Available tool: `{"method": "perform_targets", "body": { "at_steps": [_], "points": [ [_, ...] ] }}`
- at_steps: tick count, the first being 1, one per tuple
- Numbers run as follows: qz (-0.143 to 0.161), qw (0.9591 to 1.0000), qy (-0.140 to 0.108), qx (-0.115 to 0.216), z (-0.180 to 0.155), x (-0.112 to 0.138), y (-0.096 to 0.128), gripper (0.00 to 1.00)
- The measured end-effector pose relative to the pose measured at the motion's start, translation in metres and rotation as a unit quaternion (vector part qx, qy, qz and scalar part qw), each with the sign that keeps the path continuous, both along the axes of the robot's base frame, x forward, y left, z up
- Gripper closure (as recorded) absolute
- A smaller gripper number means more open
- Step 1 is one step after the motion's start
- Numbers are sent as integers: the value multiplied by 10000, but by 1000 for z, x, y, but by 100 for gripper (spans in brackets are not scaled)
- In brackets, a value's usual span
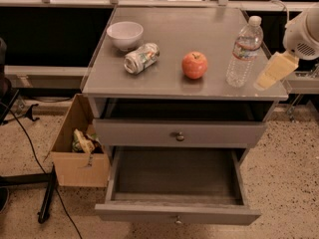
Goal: Place water bottle into middle drawer
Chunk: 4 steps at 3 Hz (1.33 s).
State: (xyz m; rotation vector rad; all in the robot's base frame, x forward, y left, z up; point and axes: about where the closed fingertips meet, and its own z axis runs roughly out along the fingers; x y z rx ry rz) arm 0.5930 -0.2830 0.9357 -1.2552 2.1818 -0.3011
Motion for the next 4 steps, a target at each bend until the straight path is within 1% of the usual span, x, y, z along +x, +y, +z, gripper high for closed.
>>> {"method": "perform_targets", "body": {
  "at_steps": [1, 2, 3, 4],
  "points": [
    [-166, 9997, -171, 6, 2, 19, -13, 0],
    [-249, 9995, -156, 143, 0, 35, -20, 0],
    [-235, 9989, -12, 399, -6, 48, -19, 0],
    [-133, 9964, 262, 798, -16, 56, -9, 0]
  ]
}}
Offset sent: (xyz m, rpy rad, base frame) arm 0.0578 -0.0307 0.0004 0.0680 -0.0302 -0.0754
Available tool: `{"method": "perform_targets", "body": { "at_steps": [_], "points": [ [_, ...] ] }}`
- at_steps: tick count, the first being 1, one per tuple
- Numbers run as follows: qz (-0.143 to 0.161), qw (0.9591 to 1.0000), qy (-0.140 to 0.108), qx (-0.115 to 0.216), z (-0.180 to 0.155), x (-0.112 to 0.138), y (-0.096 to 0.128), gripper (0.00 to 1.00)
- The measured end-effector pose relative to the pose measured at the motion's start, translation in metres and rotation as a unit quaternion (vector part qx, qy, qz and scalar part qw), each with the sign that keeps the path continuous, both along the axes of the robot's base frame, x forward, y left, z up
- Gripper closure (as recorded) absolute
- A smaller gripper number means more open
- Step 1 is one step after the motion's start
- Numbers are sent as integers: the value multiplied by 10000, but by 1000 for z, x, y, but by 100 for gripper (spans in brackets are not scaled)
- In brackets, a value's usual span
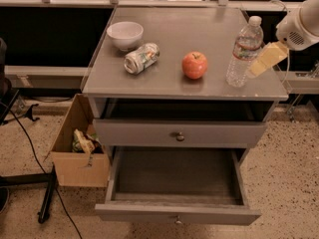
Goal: Place water bottle into middle drawer
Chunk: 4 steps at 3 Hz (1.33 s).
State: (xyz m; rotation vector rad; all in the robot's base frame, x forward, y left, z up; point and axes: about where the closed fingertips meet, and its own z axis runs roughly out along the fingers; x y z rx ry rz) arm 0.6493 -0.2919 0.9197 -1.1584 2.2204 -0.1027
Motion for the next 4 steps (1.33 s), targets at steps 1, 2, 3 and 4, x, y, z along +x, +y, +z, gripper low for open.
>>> {"method": "perform_targets", "body": {
  "at_steps": [1, 2, 3, 4],
  "points": [
    [156, 9991, 194, 336, -7, -1, 13, 0],
    [313, 9969, 285, 665, -8, -4, 24, 0],
    [567, 9924, 83, 1090, -2, -3, 36, 0],
    [726, 9882, -99, 1346, 1, 1, 44, 0]
  ]
}}
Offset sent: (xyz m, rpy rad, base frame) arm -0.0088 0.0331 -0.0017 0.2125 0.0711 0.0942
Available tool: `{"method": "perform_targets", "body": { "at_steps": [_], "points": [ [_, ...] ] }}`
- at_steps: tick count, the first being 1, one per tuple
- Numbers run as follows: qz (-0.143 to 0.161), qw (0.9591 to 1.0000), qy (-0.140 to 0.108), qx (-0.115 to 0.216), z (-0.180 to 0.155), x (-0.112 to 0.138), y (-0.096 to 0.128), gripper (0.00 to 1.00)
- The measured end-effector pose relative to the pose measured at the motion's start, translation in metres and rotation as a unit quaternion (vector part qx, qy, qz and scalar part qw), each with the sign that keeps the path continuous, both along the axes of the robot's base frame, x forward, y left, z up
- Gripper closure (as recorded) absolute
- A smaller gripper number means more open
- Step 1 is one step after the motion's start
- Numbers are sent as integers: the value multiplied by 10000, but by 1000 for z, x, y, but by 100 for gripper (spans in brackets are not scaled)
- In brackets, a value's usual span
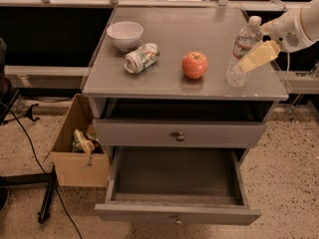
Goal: Place water bottle into middle drawer
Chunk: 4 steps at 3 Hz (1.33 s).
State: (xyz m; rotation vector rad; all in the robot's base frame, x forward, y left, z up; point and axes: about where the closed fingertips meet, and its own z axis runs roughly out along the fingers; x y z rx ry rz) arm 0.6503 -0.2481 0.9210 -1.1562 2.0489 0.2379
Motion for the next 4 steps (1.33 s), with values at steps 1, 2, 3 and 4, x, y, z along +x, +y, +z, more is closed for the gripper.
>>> {"method": "perform_targets", "body": {
  "at_steps": [1, 2, 3, 4],
  "points": [
    [65, 9998, -83, 141, -2, 7, 5, 0],
    [96, 9996, -162, 208, -5, 15, 10, 0],
    [88, 9995, -196, 227, -9, 21, 11, 0],
    [88, 9995, -196, 227, -9, 21, 11, 16]
  ]
}}
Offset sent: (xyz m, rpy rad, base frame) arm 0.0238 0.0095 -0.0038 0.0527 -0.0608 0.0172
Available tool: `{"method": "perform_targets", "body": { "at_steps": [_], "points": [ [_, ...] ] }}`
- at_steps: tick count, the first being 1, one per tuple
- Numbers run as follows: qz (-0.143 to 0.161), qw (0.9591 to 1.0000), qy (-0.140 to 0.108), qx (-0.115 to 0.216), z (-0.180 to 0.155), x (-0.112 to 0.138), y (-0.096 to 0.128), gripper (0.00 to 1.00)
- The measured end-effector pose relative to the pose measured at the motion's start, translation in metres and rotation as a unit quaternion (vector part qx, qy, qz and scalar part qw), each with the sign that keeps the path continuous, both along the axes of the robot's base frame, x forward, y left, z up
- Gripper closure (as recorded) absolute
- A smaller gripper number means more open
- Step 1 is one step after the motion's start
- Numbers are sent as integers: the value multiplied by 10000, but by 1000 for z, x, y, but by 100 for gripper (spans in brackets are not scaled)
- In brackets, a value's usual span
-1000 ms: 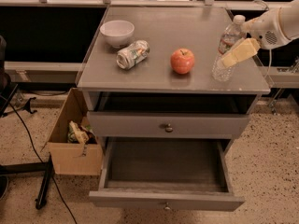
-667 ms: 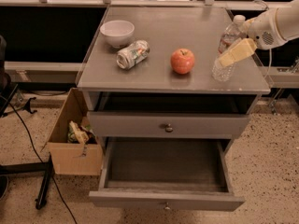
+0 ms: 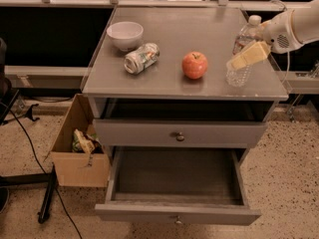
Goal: Place water bottle into middle drawer
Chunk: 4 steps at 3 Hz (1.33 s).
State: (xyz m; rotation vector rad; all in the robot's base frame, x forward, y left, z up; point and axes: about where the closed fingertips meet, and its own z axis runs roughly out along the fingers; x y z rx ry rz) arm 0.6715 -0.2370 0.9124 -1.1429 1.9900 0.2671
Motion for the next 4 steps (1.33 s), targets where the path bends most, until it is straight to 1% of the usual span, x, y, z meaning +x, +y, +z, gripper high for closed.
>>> {"method": "perform_targets", "body": {
  "at_steps": [1, 2, 3, 4],
  "points": [
    [0, 10000, 0, 0, 0, 0, 0, 38],
    [0, 10000, 0, 0, 0, 0, 0, 63],
    [0, 10000, 0, 0, 0, 0, 0, 85],
    [1, 10000, 1, 0, 0, 0, 0, 100]
  ]
}}
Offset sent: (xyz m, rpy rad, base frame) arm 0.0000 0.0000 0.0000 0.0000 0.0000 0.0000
